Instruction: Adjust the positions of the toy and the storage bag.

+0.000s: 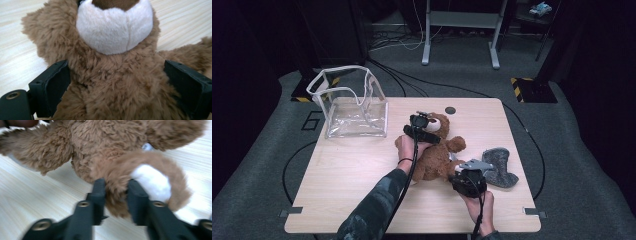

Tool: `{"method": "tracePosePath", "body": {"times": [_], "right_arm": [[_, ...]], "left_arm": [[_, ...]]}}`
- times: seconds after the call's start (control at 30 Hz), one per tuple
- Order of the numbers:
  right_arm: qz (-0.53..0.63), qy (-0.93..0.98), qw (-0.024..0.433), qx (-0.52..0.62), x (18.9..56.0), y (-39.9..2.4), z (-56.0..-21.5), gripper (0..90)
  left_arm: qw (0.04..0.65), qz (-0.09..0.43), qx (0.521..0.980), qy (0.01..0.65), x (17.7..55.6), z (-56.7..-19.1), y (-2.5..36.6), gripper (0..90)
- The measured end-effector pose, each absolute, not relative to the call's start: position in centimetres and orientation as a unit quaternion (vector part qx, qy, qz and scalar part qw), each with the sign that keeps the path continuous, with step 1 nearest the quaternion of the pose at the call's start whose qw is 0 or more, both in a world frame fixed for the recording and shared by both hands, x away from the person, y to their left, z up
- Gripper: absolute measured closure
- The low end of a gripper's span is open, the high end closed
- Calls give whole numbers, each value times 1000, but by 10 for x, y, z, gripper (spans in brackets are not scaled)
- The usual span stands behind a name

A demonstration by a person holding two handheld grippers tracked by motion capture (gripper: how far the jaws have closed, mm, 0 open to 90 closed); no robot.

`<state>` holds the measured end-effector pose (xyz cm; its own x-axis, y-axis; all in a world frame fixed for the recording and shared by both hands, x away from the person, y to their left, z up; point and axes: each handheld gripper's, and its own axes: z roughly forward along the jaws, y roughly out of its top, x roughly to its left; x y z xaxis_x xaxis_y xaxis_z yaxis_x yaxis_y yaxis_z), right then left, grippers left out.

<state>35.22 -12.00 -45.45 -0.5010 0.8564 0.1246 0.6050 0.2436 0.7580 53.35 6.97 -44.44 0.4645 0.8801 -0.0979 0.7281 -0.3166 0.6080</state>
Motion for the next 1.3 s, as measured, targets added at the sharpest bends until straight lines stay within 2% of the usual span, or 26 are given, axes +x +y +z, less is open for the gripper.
{"method": "tracePosePath", "body": {"times": [0.07, 0.13, 0.27, 0.33, 0.6, 0.87, 0.97, 1.1, 1.3], "right_arm": [[395, 766, 169, 479, 347, -130, -455, 452], [404, 751, 188, 487, 337, -142, -456, 329], [388, 744, 202, 505, 328, -159, -466, 181], [373, 750, 200, 507, 328, -163, -476, 152], [321, 769, 206, 513, 336, -160, -517, 143], [323, 764, 215, 515, 338, -159, -527, 108], [323, 764, 220, 513, 339, -159, -528, 79], [326, 769, 217, 505, 337, -159, -530, 57], [327, 770, 218, 503, 338, -159, -530, 49]], "left_arm": [[302, 120, 798, 509, 535, -448, 70, 59], [301, 113, 799, 508, 535, -449, 69, 51], [296, 121, 800, 507, 535, -449, 65, 46], [291, 123, 803, 506, 535, -449, 65, 41], [309, 122, 795, 507, 535, -451, 62, 0], [288, 103, 799, 518, 539, -463, 57, 3], [285, 81, 794, 530, 540, -473, 56, 13], [293, 70, 794, 529, 538, -478, 57, 107], [300, 83, 801, 511, 536, -477, 59, 354]]}}
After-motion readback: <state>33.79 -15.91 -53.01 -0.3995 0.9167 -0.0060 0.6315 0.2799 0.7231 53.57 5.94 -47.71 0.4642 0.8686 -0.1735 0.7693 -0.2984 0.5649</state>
